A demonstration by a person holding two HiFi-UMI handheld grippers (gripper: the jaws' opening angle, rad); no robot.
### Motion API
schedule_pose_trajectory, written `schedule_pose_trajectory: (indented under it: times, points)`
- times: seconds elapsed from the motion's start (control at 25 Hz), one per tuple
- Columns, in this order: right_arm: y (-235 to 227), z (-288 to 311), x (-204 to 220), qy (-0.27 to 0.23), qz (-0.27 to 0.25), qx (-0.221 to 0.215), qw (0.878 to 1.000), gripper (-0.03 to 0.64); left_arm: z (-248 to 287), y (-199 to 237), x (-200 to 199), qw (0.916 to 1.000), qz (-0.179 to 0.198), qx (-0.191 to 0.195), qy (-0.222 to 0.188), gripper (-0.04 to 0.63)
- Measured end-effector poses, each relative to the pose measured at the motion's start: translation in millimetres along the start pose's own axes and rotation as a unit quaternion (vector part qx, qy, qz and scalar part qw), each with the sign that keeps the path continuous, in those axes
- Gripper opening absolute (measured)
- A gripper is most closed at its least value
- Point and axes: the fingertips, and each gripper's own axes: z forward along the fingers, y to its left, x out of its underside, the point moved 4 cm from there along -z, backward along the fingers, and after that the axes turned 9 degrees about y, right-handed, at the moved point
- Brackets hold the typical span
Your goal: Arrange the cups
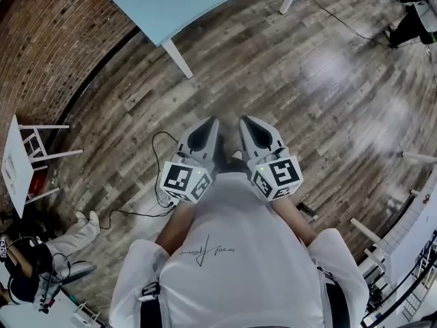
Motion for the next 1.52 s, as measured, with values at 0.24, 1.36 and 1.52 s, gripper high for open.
schedule_pose_trajectory:
  times: [0.24,1.36,1.52]
  points:
    - [-5.3,42.0,-29.0,-0.001,-0.022,-0.002,1.0,0.021,26.1,37.5,-27.1,0.9997,0.003,-0.023,-0.005,0.007]
    - [3.3,201.4,-102.5,0.012,-0.071,0.015,0.997,0.023,89.1,165.4,-108.3,0.9975,0.041,-0.055,-0.019,0.008]
    - [-0.7,203.6,-106.4,0.008,-0.063,0.013,0.998,0.023,94.7,164.8,-112.9,0.9982,0.034,-0.044,-0.025,0.008]
